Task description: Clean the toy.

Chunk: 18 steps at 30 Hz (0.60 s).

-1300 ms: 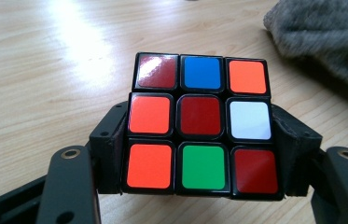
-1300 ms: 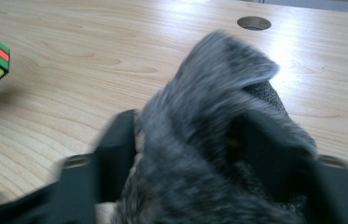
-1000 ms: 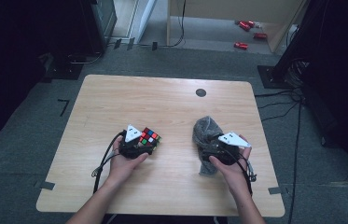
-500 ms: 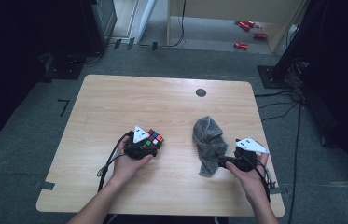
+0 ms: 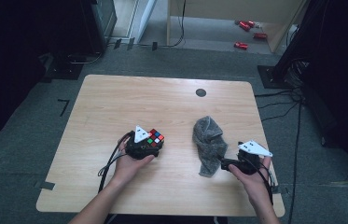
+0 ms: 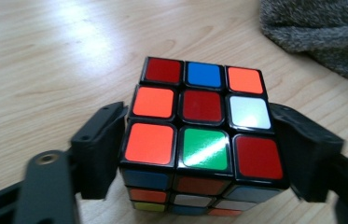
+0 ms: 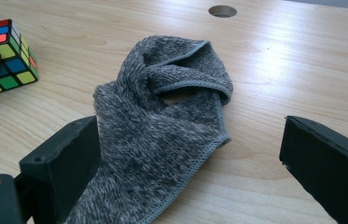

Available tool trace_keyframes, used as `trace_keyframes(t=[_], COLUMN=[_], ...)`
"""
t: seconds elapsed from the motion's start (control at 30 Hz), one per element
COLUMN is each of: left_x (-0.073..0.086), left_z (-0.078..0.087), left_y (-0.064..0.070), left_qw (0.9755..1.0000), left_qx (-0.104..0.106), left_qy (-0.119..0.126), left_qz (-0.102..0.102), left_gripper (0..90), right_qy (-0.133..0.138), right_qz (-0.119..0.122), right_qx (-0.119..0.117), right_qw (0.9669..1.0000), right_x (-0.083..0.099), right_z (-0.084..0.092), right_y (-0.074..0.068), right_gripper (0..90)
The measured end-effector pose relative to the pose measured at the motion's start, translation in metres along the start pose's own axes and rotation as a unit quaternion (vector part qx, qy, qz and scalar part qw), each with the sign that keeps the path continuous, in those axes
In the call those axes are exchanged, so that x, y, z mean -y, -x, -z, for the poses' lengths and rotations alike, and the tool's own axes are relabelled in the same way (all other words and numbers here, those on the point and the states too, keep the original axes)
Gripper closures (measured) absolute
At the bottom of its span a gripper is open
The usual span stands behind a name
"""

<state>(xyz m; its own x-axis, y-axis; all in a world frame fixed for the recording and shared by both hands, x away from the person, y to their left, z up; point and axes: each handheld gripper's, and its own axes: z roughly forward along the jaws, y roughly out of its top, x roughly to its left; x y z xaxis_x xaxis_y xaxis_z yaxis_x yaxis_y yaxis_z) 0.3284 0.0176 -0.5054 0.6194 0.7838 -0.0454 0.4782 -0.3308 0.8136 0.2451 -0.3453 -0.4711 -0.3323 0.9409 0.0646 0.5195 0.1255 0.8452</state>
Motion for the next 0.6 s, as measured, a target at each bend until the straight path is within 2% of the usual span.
trace_keyframes(t=[0.03, 0.2, 0.3, 0.37, 0.43, 0.6], left_x=[-0.002, -0.006, -0.007, -0.006, -0.002, 0.015], left_z=[0.003, 0.024, 0.041, 0.051, 0.062, 0.088], left_y=[0.000, -0.002, -0.009, -0.014, -0.017, -0.036], left_qw=[1.0000, 0.9998, 0.9989, 0.9981, 0.9991, 0.9990], left_qx=[-0.007, -0.004, 0.009, 0.023, 0.013, -0.001], left_qy=[0.001, 0.011, 0.027, 0.027, 0.023, 0.016], left_qz=[0.004, 0.015, 0.036, 0.049, 0.034, 0.042], left_gripper=[19.6, 14.3, 14.0, 14.0, 13.0, 11.6], right_qy=[0.001, 0.001, 0.000, -0.001, -0.002, -0.006], right_qz=[0.000, 0.002, 0.003, -0.001, -0.002, -0.010], right_qx=[0.000, 0.004, 0.008, 0.012, 0.015, 0.018], right_qw=[1.0000, 1.0000, 1.0000, 0.9999, 0.9999, 0.9998], right_x=[0.000, 0.002, 0.005, 0.008, 0.011, 0.019], right_z=[0.002, 0.010, 0.014, 0.018, 0.021, 0.026], right_y=[0.001, 0.009, 0.017, 0.022, 0.027, 0.040], right_gripper=[5.4, 5.4, 5.4, 5.4, 5.3, 4.5])
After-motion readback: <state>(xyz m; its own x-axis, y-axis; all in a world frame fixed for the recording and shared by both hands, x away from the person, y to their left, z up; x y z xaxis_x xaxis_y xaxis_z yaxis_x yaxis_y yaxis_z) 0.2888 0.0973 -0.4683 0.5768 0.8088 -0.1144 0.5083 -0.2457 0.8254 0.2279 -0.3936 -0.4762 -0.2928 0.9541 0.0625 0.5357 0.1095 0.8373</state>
